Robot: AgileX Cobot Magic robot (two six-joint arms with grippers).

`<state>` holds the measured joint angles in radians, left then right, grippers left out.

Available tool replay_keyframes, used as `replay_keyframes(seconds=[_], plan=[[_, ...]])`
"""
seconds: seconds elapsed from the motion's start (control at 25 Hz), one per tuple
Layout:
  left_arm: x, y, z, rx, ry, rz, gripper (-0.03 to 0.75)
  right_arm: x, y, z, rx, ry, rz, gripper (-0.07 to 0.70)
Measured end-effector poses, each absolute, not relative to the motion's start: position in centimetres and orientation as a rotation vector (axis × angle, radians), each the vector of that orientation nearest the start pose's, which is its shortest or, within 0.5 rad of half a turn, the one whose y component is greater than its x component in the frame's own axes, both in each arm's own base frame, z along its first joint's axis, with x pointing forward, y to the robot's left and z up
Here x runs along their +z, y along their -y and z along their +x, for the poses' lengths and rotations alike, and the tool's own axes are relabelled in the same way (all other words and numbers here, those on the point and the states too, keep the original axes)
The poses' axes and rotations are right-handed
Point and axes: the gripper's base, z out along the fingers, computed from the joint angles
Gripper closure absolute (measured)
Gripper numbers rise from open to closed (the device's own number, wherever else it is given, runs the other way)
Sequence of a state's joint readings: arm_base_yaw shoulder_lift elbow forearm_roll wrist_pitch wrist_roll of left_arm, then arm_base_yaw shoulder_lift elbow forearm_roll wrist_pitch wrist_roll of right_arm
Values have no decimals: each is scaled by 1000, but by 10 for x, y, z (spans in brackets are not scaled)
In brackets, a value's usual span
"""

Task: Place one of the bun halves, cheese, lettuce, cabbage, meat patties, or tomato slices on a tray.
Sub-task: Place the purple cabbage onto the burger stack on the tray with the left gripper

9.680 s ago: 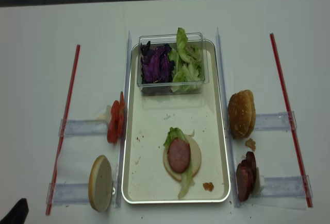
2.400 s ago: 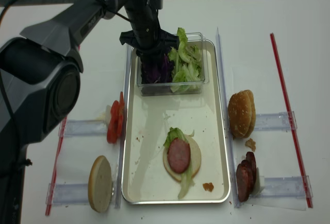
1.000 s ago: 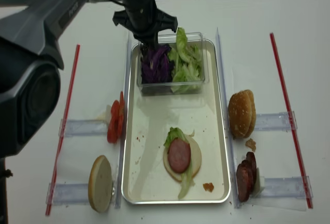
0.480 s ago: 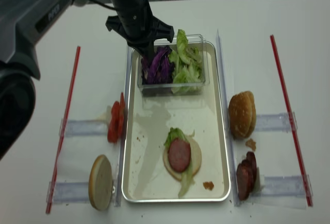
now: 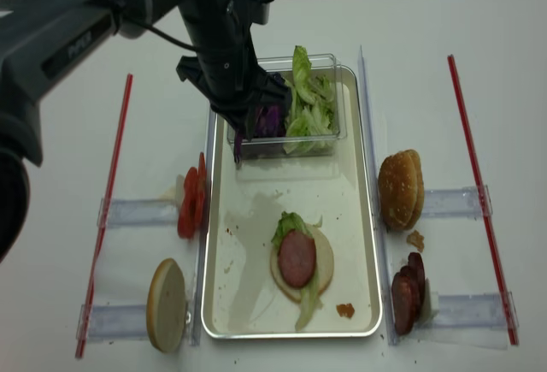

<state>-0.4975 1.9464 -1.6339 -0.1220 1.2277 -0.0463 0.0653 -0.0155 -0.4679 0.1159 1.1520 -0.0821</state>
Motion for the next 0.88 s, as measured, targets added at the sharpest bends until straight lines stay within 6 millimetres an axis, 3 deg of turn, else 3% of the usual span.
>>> replay_keyframes(seconds=[0.28,0.88], plan=[[243,183,315,-195,-3051,639,681,262,-9,-9,131,-2142,-169,204],[228,166,272,-279,-3075,611,681,262,-9,-9,129,-2142,-169,204]])
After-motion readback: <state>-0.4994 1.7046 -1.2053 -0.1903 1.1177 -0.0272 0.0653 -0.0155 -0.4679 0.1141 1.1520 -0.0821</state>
